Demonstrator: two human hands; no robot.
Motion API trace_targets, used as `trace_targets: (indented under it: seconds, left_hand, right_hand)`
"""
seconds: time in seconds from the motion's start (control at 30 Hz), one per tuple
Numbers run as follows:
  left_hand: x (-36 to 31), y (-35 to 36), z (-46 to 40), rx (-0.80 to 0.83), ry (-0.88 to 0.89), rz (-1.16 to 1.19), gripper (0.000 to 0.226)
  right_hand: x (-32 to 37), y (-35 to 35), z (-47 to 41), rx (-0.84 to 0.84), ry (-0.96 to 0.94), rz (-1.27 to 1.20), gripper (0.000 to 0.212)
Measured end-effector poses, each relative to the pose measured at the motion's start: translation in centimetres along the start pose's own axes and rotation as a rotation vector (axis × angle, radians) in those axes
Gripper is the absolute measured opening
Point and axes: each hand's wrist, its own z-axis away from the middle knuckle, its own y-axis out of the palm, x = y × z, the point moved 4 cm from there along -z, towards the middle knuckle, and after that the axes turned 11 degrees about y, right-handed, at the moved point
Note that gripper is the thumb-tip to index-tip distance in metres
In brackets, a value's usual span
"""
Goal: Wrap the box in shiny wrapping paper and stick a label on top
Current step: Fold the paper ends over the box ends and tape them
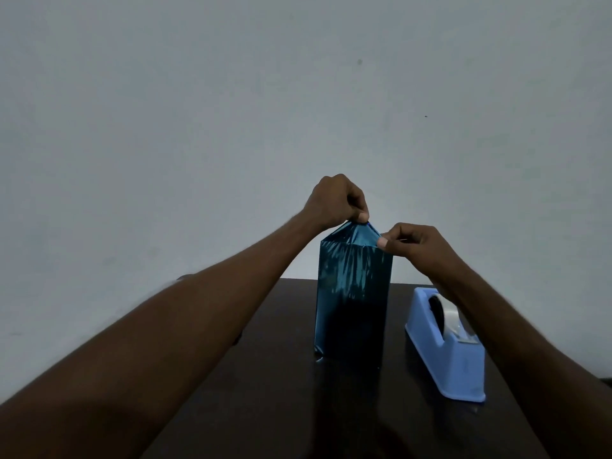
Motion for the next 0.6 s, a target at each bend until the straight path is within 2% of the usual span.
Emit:
trace_targets:
  seconds: [0.17, 0.4, 0.6]
  left_hand:
    - [0.9, 1.5, 0.1, -0.001, -0.021, 0.015, 0.009]
    - [2.2, 2.9, 0.0, 0.033, -0.062, 0.004, 0.008]
    - [2.6, 3.1, 0.1, 0.065, -0.081, 0.016, 0.009]
  right_hand:
    - [-0.6, -0.2, -0.4, 0.004, 0.030, -0.054, 0.008]
    - [-0.9, -0.2, -1.1, -0.049, 0.070, -0.104, 0.012]
    - [-0.8, 0.2, -1.2, -0.131, 0.029, -0.067, 0.017]
